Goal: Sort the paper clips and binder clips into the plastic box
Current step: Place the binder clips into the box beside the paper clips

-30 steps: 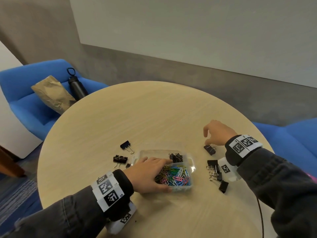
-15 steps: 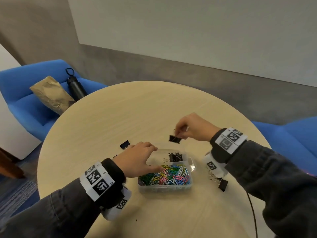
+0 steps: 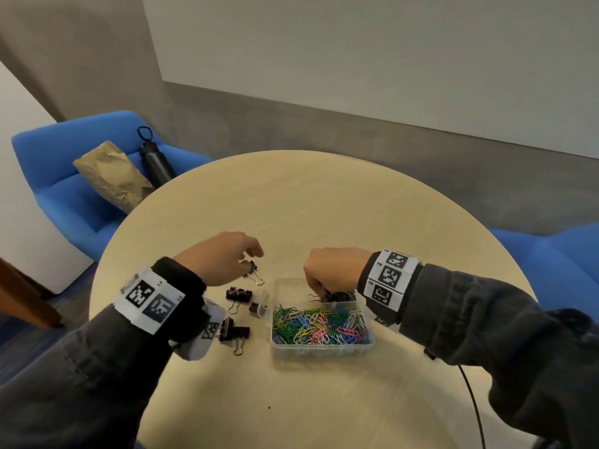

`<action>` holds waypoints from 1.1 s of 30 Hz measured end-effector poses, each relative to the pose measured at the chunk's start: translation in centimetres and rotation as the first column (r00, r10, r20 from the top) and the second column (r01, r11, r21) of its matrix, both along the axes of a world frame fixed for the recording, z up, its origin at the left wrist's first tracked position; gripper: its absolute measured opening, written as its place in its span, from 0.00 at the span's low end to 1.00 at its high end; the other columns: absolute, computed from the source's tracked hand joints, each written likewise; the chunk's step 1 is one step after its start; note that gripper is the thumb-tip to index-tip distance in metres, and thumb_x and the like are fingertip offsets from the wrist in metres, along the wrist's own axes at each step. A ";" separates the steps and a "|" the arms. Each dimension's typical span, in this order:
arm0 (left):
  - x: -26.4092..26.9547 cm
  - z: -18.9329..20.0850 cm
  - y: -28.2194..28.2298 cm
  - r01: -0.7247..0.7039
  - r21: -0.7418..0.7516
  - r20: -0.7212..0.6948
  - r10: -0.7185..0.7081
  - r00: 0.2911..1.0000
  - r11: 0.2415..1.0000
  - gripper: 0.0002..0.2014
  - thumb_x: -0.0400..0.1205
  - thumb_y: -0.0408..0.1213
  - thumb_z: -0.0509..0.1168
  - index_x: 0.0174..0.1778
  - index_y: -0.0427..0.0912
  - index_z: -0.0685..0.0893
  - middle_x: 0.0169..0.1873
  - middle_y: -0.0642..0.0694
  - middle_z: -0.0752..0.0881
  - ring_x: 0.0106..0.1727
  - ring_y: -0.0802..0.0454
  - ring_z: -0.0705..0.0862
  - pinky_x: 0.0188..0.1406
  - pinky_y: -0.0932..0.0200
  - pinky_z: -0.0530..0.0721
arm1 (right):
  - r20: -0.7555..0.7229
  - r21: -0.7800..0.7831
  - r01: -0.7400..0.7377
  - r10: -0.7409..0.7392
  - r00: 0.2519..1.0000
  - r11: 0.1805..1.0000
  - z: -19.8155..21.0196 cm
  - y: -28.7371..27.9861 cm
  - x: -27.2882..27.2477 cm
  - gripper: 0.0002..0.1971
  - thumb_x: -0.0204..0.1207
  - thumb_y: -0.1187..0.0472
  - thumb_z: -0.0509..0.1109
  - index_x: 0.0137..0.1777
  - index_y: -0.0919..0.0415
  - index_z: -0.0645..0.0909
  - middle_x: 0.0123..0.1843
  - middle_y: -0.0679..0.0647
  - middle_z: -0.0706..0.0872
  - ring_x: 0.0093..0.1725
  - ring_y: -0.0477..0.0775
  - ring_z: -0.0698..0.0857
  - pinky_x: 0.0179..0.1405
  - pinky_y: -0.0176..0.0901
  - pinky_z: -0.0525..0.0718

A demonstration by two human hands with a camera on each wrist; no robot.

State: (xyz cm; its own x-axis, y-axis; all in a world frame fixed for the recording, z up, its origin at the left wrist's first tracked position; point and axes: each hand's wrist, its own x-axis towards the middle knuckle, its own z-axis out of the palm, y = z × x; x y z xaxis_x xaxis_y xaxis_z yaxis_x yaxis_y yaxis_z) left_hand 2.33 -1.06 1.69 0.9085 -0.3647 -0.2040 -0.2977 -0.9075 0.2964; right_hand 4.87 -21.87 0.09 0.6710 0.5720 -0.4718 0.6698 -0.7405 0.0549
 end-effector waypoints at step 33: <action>0.2 -1.6 0.7 -0.301 -0.181 0.053 0.315 0.948 0.936 0.05 0.78 0.32 0.70 0.41 0.45 0.91 0.28 0.50 0.89 0.30 0.57 0.85 0.28 0.69 0.79 | -0.051 0.633 0.429 -0.519 0.853 0.644 0.6 -17.2 -6.4 0.10 0.81 0.61 0.66 0.53 0.47 0.87 0.50 0.40 0.88 0.49 0.37 0.85 0.47 0.27 0.79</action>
State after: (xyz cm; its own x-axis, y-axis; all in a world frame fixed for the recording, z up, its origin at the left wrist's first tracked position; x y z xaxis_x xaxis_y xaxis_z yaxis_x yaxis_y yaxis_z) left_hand 2.58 -0.33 0.06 0.9925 -0.0872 -0.0858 -0.0409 -0.8974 0.4393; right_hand -1.49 -39.05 0.69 0.9576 0.2857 -0.0366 0.2375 -0.8551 -0.4608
